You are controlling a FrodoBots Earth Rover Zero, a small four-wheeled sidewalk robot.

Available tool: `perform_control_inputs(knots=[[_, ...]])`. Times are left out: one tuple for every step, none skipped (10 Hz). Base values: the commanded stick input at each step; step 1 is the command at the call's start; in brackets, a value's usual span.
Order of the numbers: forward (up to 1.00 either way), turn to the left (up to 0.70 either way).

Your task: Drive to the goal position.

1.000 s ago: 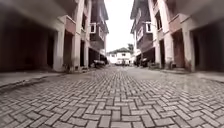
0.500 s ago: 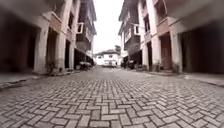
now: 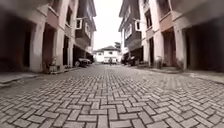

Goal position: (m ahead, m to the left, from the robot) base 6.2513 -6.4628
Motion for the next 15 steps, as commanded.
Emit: perform_control_inputs(knots=[[0.70,0.00],[0.70,0.00],[0.70,0.00],[0.70,0.00],[0.70,0.00],[0.70,0.00],[0.70,0.00],[0.70,0.00],[0.70,0.00],[0.70,0.00],[0.70,0.00],[0.70,0.00],[0.70,0.00],[0.70,0.00],[0.70,0.00]])
